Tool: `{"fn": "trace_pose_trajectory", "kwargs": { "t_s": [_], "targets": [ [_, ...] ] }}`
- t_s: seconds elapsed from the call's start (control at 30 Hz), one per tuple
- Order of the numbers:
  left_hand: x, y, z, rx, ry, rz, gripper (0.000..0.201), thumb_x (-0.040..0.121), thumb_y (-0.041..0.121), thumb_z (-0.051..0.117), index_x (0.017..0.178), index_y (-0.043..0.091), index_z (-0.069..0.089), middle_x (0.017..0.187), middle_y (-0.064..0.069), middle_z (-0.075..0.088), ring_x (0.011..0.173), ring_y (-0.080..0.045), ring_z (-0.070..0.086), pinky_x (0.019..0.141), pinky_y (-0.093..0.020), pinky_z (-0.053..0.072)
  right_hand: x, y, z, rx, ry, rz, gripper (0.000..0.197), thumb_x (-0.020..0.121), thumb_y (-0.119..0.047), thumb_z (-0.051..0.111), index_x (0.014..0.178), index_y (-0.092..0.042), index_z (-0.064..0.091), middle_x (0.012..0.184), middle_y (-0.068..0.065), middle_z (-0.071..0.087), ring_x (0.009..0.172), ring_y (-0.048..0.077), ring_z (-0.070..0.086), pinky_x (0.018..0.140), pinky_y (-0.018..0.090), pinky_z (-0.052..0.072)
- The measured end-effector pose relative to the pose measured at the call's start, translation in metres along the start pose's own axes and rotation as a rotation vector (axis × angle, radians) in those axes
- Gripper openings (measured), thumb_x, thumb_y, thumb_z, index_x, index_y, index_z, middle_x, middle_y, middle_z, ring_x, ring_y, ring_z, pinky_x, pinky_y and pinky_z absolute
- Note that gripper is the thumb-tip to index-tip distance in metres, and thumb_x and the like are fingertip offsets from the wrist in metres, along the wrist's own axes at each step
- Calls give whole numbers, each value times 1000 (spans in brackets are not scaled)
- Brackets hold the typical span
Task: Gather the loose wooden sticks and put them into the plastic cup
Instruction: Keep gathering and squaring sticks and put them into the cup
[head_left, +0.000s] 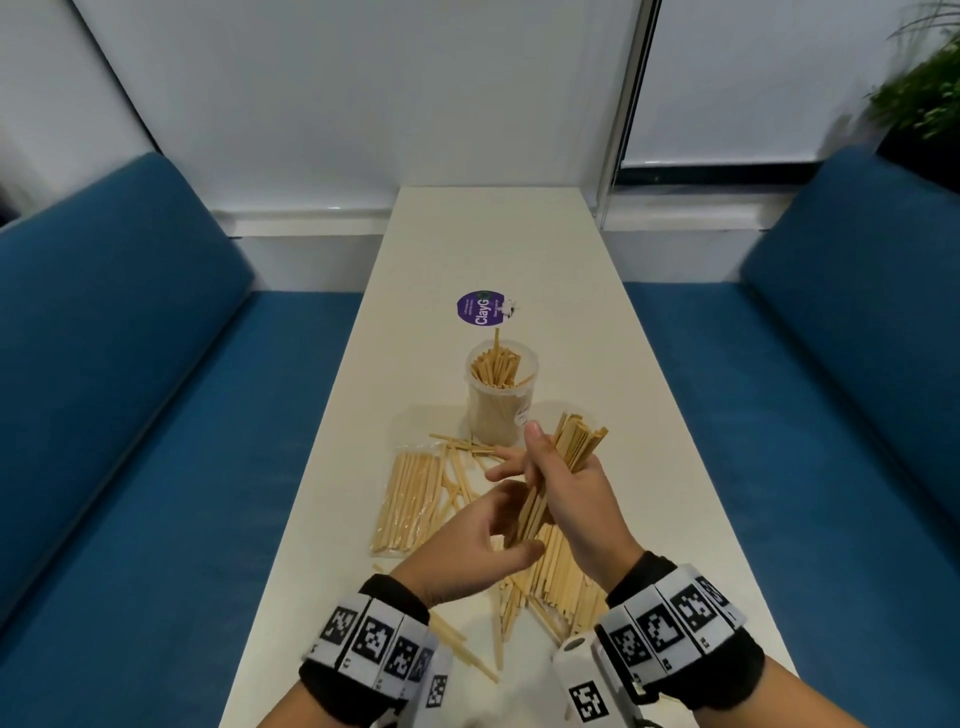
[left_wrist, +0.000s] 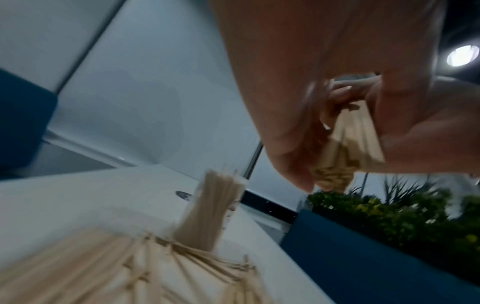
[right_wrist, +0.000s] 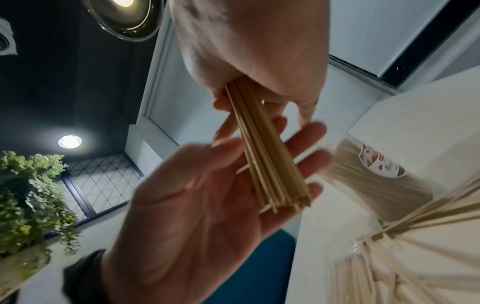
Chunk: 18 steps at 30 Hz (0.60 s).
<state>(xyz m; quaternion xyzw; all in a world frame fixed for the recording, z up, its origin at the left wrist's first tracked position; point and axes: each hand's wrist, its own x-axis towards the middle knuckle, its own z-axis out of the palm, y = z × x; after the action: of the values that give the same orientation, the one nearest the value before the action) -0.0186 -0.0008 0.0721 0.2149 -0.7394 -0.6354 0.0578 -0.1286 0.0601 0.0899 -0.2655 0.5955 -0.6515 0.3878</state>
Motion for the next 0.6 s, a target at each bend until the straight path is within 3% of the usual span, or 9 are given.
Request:
{"fn": "trace_pose_trajectory", "kwargs": {
  "t_s": [0.07,0.13,0.23,0.27,0.33,0.37,0.47,0.53,0.6],
  "targets": [
    [2,5,7,37,-1,76,36,94,16,53,107,45,36,97,26,55,89,18,56,78,-8,46,-5,1,3,-9,-35,57,50,93,-40,48,50,-17,61,79,8,75,101,7,66,91,28,46],
    [4,6,14,7,-13,94,24,96,19,49,105,40,41,82,13,58,73,4,59,71,-15,49,-7,0,2,-56,-63,83,47,92,-42,50,62,-9,64,82,6,76,100,5,66,90,27,46],
    [2,2,17,-43,23,96,5,96,27,49,98,32,48,62,18,52,54,5,47,55,-11,38,-7,-6,-6,-182,-63,-9,25,83,-43,62,78,-18,60,90,-5,73,97,6,66,85,22,46],
    [3,-1,17,-61,44,103,5,92,40,51,93,35,50,57,19,48,51,3,43,53,-13,34,-6,-8,-10,-243,-47,-66,29,75,-46,68,92,-25,58,101,-10,69,101,5,63,86,19,46],
    [4,-9,17,-43,81,134,28,78,66,51,79,38,49,54,16,40,51,-3,33,51,-18,28,-5,-13,-21,-426,22,-220,70,66,-56,73,122,-32,40,131,-16,48,117,-2,49,94,12,37],
    [4,-13,16,-25,106,138,32,75,70,50,74,39,47,54,15,38,51,-5,31,50,-19,27,-4,-18,-27,-546,58,-328,82,67,-61,71,132,-34,30,138,-20,37,123,-5,39,98,9,30],
    [4,-18,15,-11,153,135,33,75,69,51,67,39,42,54,14,38,51,-6,31,50,-19,28,-1,-32,-37,-903,18,-634,68,84,-61,47,142,-35,21,143,-20,29,135,-7,19,110,11,17],
    [4,-17,16,-5,165,138,39,74,71,50,68,34,41,53,13,39,50,-7,32,50,-19,29,1,-32,-37,-1046,-132,-650,56,93,-54,29,141,-26,33,144,-9,39,135,-5,20,112,14,17],
    [5,-16,17,-16,166,129,43,73,71,50,68,30,41,51,13,41,47,-6,33,48,-18,29,1,-25,-36,-1091,-271,-605,54,95,-50,21,131,-21,47,134,-5,47,126,-3,31,109,16,26]
  ]
}}
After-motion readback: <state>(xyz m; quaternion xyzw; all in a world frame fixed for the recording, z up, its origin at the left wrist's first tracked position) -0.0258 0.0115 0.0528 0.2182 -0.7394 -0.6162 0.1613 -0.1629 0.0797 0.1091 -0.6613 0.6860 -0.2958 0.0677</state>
